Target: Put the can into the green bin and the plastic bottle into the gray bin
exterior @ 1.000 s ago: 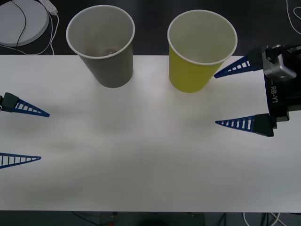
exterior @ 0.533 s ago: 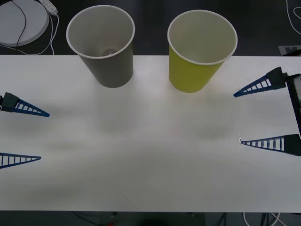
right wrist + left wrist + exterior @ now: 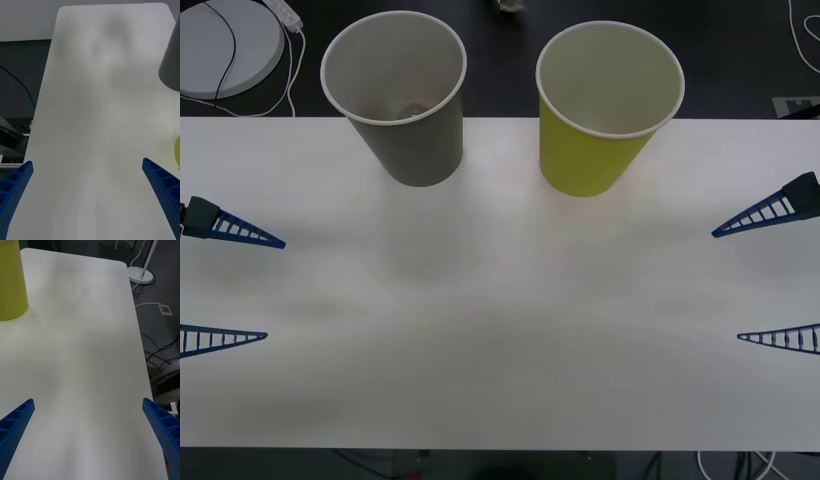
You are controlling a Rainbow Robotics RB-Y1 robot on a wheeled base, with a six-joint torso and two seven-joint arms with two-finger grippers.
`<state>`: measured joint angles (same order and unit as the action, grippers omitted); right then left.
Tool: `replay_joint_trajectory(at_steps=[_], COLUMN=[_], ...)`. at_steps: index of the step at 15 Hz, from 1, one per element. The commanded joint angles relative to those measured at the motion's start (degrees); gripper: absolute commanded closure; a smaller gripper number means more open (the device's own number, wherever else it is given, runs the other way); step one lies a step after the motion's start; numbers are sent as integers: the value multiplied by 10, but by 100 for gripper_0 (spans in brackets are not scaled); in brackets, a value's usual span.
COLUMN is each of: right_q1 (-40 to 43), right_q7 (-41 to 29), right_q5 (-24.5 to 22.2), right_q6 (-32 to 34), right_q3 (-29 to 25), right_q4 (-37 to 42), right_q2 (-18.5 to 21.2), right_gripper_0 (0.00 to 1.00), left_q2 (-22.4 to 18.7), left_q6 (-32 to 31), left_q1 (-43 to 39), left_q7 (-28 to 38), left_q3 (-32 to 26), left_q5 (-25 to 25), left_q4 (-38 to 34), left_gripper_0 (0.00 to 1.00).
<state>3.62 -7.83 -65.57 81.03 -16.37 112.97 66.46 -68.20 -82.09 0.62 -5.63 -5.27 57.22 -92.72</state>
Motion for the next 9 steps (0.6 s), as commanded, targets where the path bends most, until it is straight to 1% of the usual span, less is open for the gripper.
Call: replay_joint_trajectory(at_steps=[1, 9], right_q1=[12, 14], right_q7=[9, 15], right_q5=[4, 6], right_q6=[0, 3], right_q3=[-3, -3], right_q4=[1, 2], right_q2=[0, -2], right_gripper_0=[0, 0], left_q2=[0, 0], left_q6=[0, 0], left_q1=[0, 0], left_q7=[0, 0], left_q3=[0, 0], left_q5=[0, 0], left_q4=[0, 0], left_gripper_0=[0, 0])
